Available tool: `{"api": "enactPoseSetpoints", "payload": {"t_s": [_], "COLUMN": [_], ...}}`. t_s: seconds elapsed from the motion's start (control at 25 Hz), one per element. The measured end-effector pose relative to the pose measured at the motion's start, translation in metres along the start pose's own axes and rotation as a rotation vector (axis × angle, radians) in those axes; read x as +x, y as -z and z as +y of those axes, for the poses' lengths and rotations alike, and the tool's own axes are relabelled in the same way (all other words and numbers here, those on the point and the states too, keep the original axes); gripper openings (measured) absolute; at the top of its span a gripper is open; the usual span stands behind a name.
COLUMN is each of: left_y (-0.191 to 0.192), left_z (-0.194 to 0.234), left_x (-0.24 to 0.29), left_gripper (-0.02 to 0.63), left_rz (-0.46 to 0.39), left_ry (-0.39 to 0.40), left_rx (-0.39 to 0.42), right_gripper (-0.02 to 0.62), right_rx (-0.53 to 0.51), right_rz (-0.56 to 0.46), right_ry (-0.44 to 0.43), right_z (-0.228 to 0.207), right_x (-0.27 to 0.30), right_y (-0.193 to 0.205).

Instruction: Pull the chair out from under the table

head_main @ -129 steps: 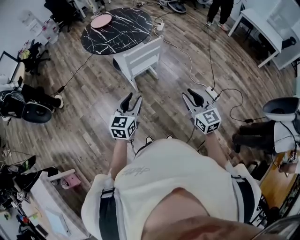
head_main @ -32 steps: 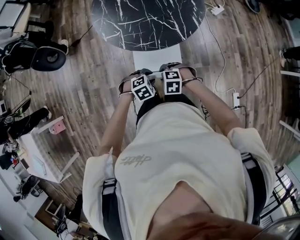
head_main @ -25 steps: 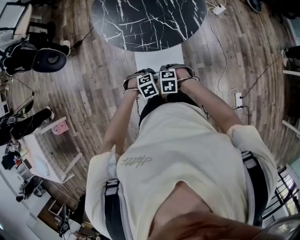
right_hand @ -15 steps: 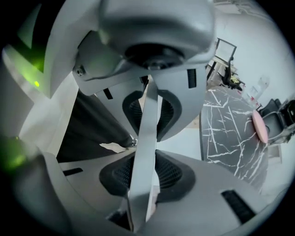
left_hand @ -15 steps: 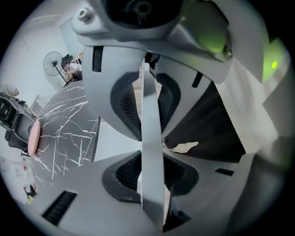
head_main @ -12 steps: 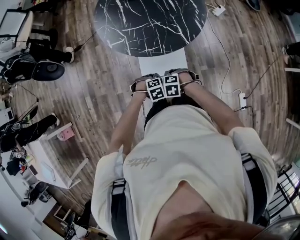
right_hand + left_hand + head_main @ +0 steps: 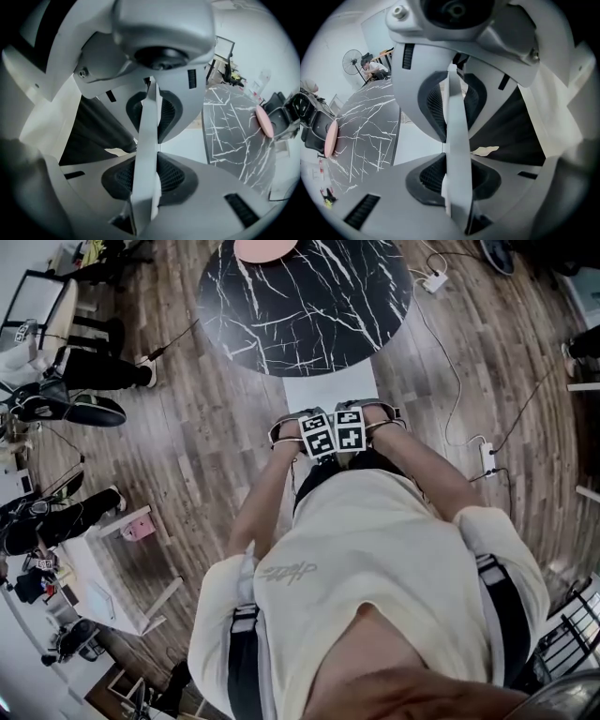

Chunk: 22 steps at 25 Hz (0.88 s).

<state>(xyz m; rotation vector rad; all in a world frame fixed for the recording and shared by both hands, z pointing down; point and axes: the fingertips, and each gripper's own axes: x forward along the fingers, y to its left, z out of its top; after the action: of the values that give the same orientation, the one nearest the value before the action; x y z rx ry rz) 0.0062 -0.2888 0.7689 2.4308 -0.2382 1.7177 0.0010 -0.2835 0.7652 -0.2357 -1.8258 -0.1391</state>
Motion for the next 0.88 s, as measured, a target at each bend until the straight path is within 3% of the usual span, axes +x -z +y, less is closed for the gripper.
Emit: {"api": "enactPoseSetpoints", "payload": {"t_s": [0.88], "left_y": [-0.008], "left_z": [-0.064], "left_x": [0.001], "left_gripper": [0.091], "left_rz": [-0.002], "left_ry": [0.023], "left_rx": [-0.061], "right_gripper": [0.091], "right_rx": [-0.041], "right_rz": [0.008], "right_ry": [-0.059], "right_z": [0.064], "right_x": [-0.004], "right_y": [0.007]}}
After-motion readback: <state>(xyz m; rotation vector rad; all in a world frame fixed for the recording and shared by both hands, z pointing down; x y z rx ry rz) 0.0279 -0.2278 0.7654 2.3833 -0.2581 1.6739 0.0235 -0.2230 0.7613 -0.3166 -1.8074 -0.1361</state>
